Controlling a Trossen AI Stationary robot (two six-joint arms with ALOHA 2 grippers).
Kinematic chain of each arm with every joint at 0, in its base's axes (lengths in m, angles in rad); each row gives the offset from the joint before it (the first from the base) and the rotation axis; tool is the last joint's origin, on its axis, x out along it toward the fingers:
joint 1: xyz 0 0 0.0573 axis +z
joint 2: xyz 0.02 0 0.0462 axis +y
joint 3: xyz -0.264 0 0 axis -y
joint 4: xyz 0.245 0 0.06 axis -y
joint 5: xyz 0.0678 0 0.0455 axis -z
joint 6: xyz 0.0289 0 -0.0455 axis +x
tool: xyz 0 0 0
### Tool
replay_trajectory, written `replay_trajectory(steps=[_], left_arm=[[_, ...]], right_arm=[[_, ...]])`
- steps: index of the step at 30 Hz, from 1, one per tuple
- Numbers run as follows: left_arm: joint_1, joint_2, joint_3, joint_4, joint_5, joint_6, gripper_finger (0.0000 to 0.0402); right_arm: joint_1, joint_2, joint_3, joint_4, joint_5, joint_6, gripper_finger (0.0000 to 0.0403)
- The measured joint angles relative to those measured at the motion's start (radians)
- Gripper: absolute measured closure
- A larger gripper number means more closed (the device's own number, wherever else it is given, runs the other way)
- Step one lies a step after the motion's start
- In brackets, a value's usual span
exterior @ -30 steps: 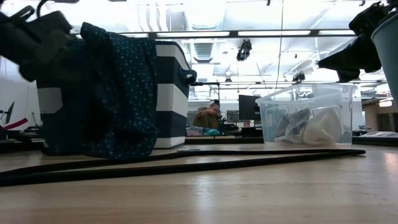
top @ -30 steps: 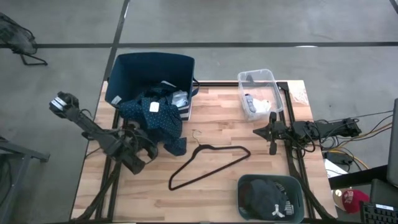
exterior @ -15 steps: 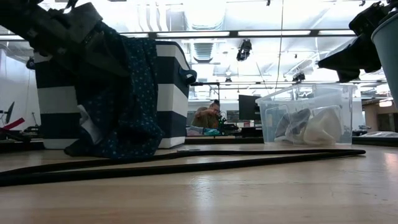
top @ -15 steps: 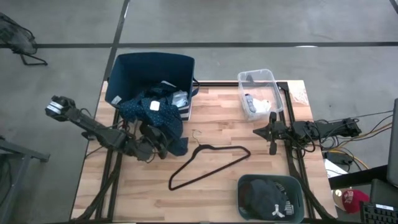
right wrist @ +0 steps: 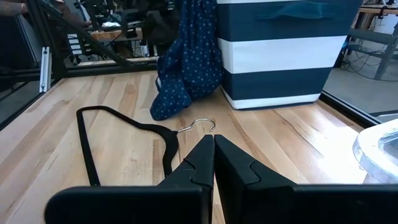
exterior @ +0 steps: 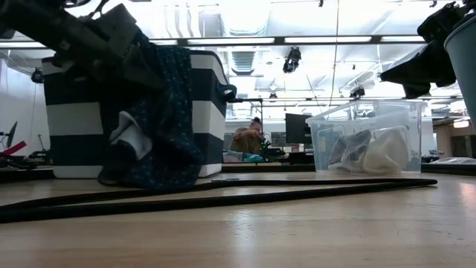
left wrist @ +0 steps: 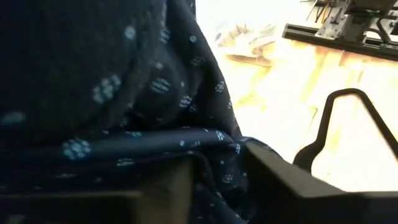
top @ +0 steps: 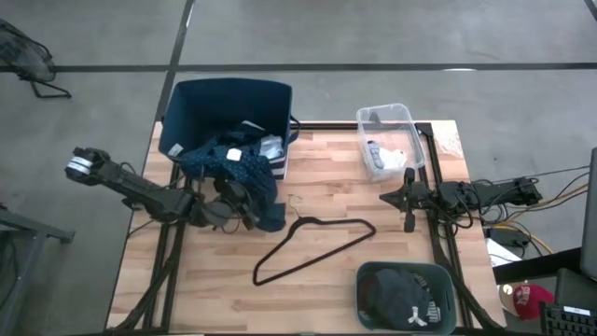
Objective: Pick & Place Cloths
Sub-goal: Put the blue patterned polo shirt into the laundry bin
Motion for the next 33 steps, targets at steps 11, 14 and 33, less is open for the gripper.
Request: replay_trajectory(steps=[11, 14, 33], left_arm=[[0.006, -0.010, 0.054, 0.135, 0.153, 0.192, 0.0395], [-0.003, -0.027, 0.106, 0.135, 0.162, 0.261, 0.0395], [0.050, -0.096, 0.599, -0.017, -0.362, 1.110, 0.0397]], right_arm=[[0.000, 0.000, 0.000, 0.000, 0.000, 0.000, 0.0394], [0.000, 0.000, 0.000, 0.000, 0.000, 0.000, 0.0394], [0.000, 0.000, 0.000, 0.000, 0.000, 0.000, 0.0394]])
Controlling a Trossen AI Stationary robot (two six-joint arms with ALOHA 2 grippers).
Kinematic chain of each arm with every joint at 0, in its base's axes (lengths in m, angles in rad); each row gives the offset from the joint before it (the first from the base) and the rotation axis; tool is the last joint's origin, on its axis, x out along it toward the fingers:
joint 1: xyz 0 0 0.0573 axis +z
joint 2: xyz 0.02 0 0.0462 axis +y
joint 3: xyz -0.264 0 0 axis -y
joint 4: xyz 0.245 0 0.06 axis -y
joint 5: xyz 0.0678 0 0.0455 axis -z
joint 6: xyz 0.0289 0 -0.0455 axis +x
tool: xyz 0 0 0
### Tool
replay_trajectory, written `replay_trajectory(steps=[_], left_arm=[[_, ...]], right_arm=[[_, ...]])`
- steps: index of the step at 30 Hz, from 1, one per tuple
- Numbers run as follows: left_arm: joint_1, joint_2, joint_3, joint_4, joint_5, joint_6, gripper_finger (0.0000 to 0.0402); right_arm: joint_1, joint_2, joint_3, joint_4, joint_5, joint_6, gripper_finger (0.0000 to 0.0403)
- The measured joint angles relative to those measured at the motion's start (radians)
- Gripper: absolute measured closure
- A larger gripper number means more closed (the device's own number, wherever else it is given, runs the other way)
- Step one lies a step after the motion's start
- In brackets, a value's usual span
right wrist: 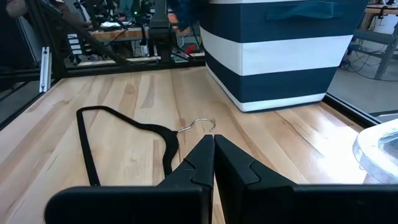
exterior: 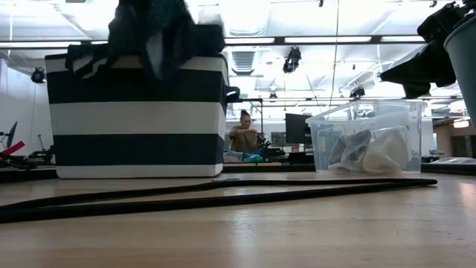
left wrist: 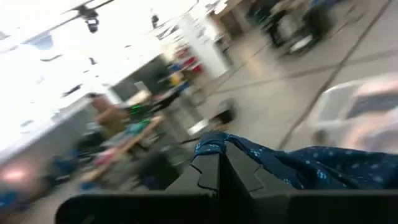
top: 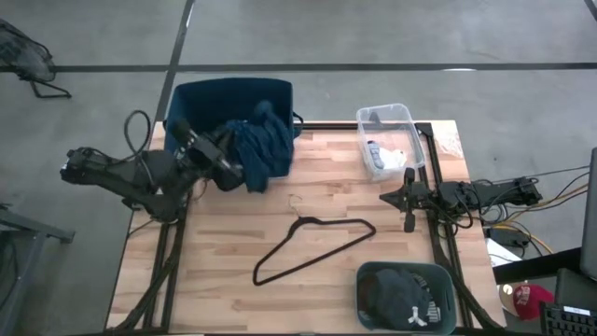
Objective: Pick & Place Cloths
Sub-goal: Put the blue patterned polo shirt into the laundry bin
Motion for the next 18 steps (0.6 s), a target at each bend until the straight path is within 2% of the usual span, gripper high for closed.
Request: replay_trajectory(steps=[4, 18], left_arm=[[0.084, 0.015, 0.043, 0.005, -0.059, 0.140, 0.0397], [0.465, 0.089, 0.123, 0.170, -0.066, 0.479, 0.0397]], right_arm=[[0.000, 0.000, 0.000, 0.000, 0.000, 0.000, 0.0394], [0.000, 0.000, 0.000, 0.000, 0.000, 0.000, 0.0394]])
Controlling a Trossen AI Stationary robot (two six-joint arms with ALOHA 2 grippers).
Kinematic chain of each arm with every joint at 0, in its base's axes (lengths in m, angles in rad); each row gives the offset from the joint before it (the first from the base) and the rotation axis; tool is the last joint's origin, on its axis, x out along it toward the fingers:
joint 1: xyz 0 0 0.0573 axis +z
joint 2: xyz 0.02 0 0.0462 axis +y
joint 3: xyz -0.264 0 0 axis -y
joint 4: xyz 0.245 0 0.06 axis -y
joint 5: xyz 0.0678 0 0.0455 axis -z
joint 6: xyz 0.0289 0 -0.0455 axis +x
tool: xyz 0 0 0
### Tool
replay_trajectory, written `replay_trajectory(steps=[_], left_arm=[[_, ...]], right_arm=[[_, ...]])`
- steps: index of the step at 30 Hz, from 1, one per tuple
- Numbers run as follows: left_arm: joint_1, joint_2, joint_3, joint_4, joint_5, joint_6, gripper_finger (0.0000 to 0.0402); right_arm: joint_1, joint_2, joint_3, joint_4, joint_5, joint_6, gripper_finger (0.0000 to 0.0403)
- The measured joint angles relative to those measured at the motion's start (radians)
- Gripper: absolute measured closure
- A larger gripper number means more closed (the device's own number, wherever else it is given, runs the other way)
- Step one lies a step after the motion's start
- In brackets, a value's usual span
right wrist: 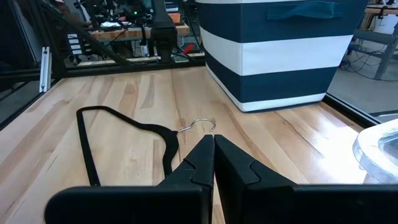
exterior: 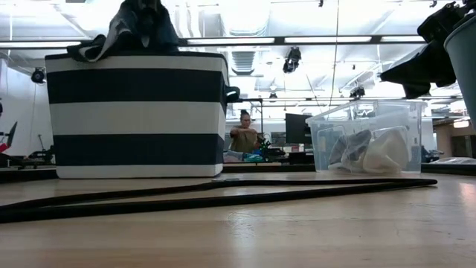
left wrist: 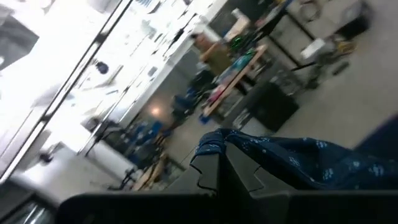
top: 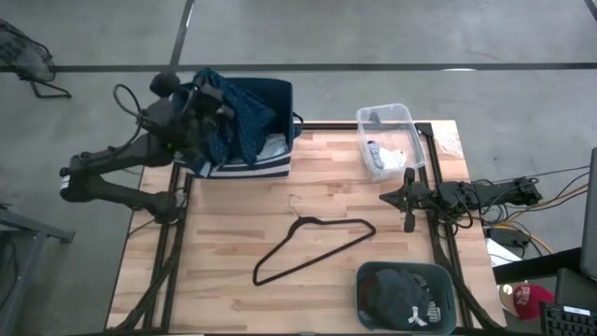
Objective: Pick & Place Cloths
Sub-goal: Put the blue patterned polo shirt into the laundry bin
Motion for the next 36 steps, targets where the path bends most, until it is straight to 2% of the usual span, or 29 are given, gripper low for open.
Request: replay_trajectory(steps=[2, 8, 12, 16, 19, 22, 27, 29, 33, 36], left_arm=[[0.031, 0.010, 0.001, 0.054, 0.012, 0.010, 0.0397], [0.061, 0.015, 0.023, 0.213, 0.241, -0.015, 0.0394], [0.062, 0.021, 0.068, 0.220, 0.268, -0.026, 0.0386], [0.070, 0.022, 0.062, 0.202, 0.296, -0.062, 0.0385], [0.099, 0.022, 0.043, 0.064, 0.285, -0.161, 0.0384], [0.126, 0.031, 0.027, -0.174, 0.291, -0.322, 0.0383], [0.135, 0.055, 0.025, -0.635, 0.301, -0.799, 0.0380], [0.137, 0.061, 0.025, -0.761, 0.360, -0.935, 0.0378], [0.138, 0.067, 0.041, -0.957, 0.441, -1.112, 0.0367], [0.145, 0.055, 0.058, -1.054, 0.619, -1.230, 0.0351]], right_arm=[[0.000, 0.000, 0.000, 0.000, 0.000, 0.000, 0.0394], [0.000, 0.000, 0.000, 0.000, 0.000, 0.000, 0.0394], [0.000, 0.000, 0.000, 0.000, 0.000, 0.000, 0.0394], [0.000, 0.000, 0.000, 0.000, 0.000, 0.000, 0.0394], [0.000, 0.000, 0.000, 0.000, 0.000, 0.000, 0.0394], [0.000, 0.000, 0.000, 0.000, 0.000, 0.000, 0.0394], [0.000, 0.000, 0.000, 0.000, 0.000, 0.000, 0.0394], [0.000, 0.000, 0.000, 0.000, 0.000, 0.000, 0.0394], [0.000, 0.000, 0.000, 0.000, 0.000, 0.000, 0.0394], [0.000, 0.000, 0.000, 0.000, 0.000, 0.000, 0.0394]])
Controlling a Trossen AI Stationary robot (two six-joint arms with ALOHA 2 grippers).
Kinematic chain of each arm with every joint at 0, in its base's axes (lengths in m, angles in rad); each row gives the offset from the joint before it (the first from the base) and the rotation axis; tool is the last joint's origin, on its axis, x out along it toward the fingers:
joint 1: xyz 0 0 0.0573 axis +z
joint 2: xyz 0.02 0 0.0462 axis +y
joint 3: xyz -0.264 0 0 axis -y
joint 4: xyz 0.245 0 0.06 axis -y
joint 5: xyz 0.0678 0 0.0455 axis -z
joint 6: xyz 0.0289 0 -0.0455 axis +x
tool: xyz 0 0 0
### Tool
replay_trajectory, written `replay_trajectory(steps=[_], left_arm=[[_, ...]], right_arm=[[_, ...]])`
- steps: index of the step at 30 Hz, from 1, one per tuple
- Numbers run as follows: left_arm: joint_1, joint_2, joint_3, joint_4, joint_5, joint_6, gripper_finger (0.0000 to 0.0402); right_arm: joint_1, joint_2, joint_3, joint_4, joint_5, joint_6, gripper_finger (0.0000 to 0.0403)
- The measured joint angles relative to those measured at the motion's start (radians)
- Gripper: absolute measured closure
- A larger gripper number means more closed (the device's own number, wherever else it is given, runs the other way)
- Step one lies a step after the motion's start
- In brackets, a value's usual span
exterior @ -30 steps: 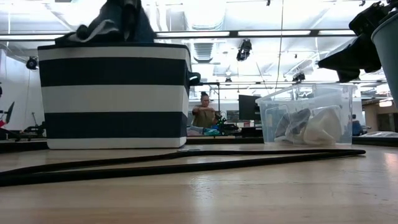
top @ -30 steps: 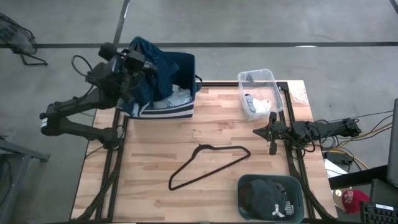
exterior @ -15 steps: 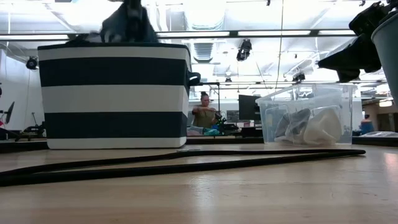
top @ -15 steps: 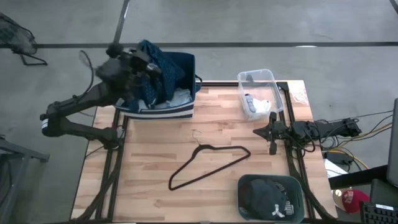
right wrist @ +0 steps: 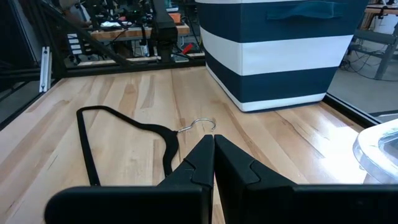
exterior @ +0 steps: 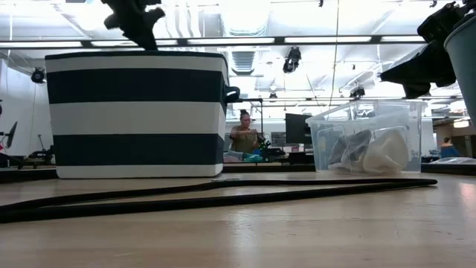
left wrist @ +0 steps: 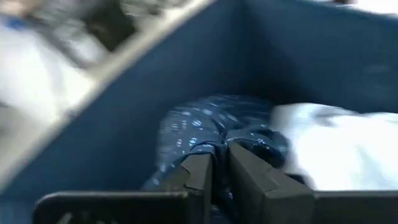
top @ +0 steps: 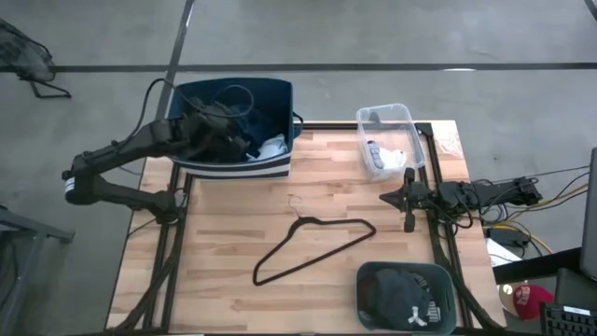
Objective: Pick & Place Cloths
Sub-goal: Put the blue patterned polo shirt into the laundry bin
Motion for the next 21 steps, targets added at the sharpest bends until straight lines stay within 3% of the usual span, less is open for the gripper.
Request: replay_trajectory(steps=[6, 15, 21], left_arm=[[-0.001, -0.021, -0.007, -0.006, 0.291, -0.062, 0.0298], [-0.001, -0.021, -0.074, -0.040, 0.328, -0.057, 0.0180], [-0.011, -0.030, -0.091, -0.043, 0.446, -0.007, 0.0156]], right_arm=[[0.000, 0.000, 0.000, 0.000, 0.000, 0.000, 0.0394], [0.000, 0.000, 0.000, 0.000, 0.000, 0.000, 0.0394], [0.000, 0.000, 0.000, 0.000, 0.000, 0.000, 0.0394]])
